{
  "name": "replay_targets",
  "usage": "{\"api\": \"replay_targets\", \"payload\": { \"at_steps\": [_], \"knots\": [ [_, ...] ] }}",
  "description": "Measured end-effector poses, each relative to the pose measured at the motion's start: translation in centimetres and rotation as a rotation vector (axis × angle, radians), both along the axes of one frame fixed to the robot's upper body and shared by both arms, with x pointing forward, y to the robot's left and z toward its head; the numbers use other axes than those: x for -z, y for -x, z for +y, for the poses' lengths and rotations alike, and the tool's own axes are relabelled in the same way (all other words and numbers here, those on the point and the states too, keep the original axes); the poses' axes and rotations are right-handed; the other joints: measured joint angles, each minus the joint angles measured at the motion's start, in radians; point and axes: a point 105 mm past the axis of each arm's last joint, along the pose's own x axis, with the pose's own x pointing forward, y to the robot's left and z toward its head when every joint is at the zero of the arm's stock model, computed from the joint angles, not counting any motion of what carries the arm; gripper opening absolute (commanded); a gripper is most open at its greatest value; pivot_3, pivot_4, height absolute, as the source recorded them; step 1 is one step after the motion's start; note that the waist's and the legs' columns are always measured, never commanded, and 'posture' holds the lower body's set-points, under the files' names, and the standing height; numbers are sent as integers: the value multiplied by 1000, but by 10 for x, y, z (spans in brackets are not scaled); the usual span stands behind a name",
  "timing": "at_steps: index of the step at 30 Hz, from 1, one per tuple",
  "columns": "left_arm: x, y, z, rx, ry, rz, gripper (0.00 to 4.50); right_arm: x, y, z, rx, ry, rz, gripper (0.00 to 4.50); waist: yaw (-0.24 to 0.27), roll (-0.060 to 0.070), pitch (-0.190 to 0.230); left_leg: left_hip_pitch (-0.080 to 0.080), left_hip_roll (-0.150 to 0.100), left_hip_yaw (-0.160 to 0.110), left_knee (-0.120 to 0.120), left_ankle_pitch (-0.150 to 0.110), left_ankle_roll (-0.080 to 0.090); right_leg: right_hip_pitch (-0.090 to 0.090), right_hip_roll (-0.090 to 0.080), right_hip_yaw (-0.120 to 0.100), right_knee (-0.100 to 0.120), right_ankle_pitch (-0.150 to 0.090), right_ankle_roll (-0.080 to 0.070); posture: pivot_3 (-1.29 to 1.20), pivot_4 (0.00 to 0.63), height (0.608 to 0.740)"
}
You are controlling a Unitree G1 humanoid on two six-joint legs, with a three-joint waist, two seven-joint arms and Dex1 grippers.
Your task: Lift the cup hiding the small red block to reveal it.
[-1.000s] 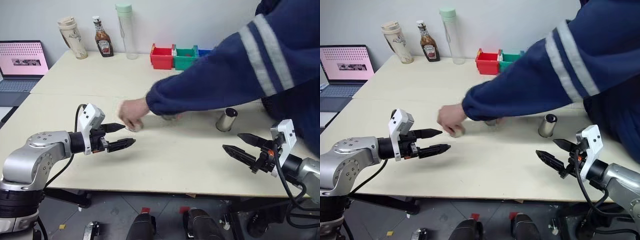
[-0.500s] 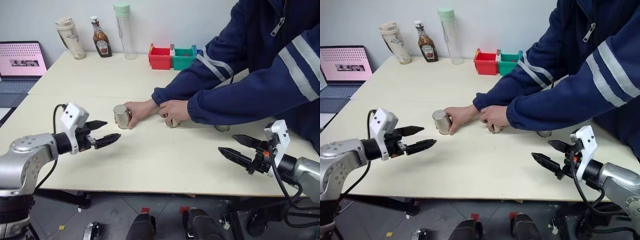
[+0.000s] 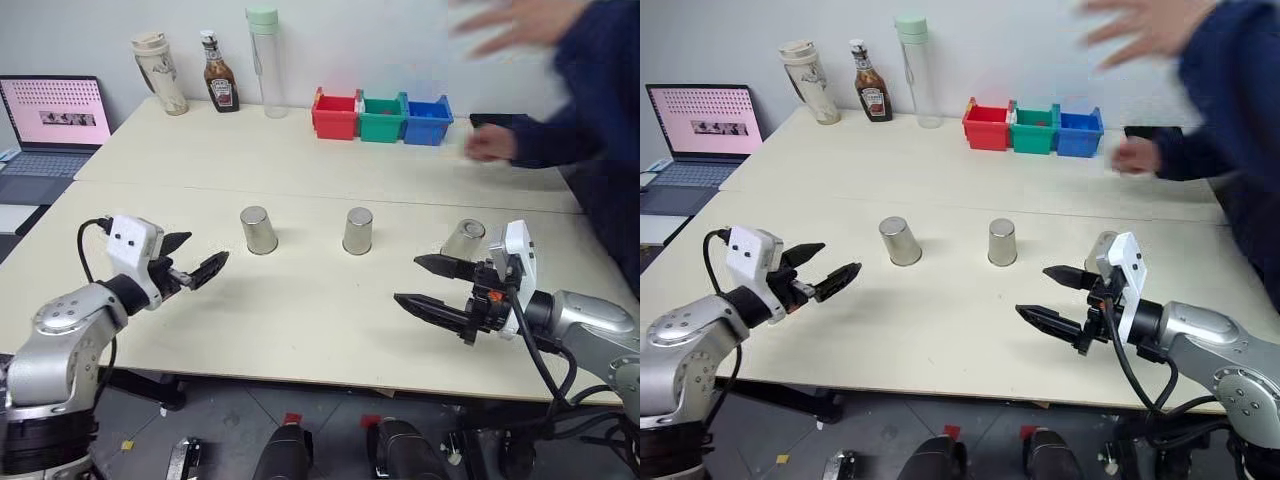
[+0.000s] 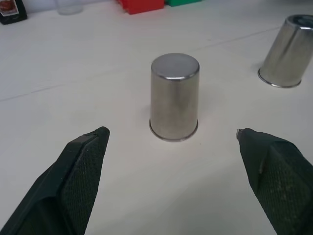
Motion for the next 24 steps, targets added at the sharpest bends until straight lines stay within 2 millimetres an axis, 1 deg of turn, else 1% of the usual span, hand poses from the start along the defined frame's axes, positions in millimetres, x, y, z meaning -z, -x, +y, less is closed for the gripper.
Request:
{"api": "replay_targets", "payload": {
  "at_steps": [3,6,8,13,18,24],
  "knots": [
    [8,-7,-8,-1,22,5,4434,-2,3,2,-20,36,-53,4500,0,0,0,0,1,-1,0,0,0,0,1,-1,1,0,0,0,150,740],
    [10,-24,-19,1,52,-21,4434,-3,0,2,-6,69,-104,4500,2,-1,-1,0,1,0,2,0,0,0,2,-1,2,0,0,0,150,740],
    [11,-29,-23,2,53,-27,4434,-3,-1,2,2,69,-110,4500,2,-1,-1,0,1,0,3,0,0,0,2,-1,3,0,0,0,150,740],
    [18,-57,-36,-16,38,-62,4434,-5,-6,-1,55,84,-133,4500,2,-1,-1,-1,0,0,8,0,0,0,2,-1,7,0,0,0,150,740],
    [28,-76,-37,-45,35,-62,4434,-5,-4,-2,69,92,-133,4500,2,-1,-1,-1,0,0,10,0,0,0,2,-1,10,0,1,0,150,740],
    [28,-98,-45,-47,47,-84,4434,-10,-6,-4,133,94,-148,4500,2,-1,-1,-1,0,0,11,0,0,0,4,-1,10,1,1,0,150,740]
  ]
}}
